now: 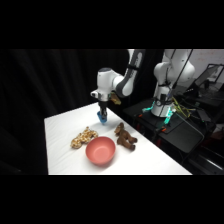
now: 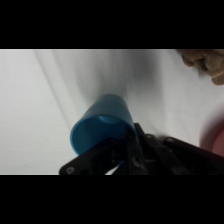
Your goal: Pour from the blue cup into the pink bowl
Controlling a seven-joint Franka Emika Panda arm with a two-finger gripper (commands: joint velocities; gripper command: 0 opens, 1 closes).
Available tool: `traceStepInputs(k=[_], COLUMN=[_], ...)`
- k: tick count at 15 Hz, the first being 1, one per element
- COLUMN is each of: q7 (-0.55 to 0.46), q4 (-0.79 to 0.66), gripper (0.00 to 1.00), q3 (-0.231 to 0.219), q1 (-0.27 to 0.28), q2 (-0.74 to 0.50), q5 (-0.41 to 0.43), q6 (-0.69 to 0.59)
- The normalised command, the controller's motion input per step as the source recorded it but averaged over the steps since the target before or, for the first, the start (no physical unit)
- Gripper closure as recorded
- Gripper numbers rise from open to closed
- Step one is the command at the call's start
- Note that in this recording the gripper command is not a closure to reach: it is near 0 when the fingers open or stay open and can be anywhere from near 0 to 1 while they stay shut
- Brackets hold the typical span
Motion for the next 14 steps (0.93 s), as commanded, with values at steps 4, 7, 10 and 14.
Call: traceStepInputs(k=[4,7,10,14], q7=[0.28,0.01,-0.16,-0.39], q4=[0.05,0.09,0.16,0.27], gripper=[0.05,0.05,0.05,0.05], q3=[0.223,0.429,0.337,0.205], q1=[0.048,-0.026,0.043,0.072], q2=[-0.68,-0.33,-0.02,0.2], q5=[-0.347,0.104,0.334,0.461], q6=[-0.75,-0.45,-0.23,-0.08])
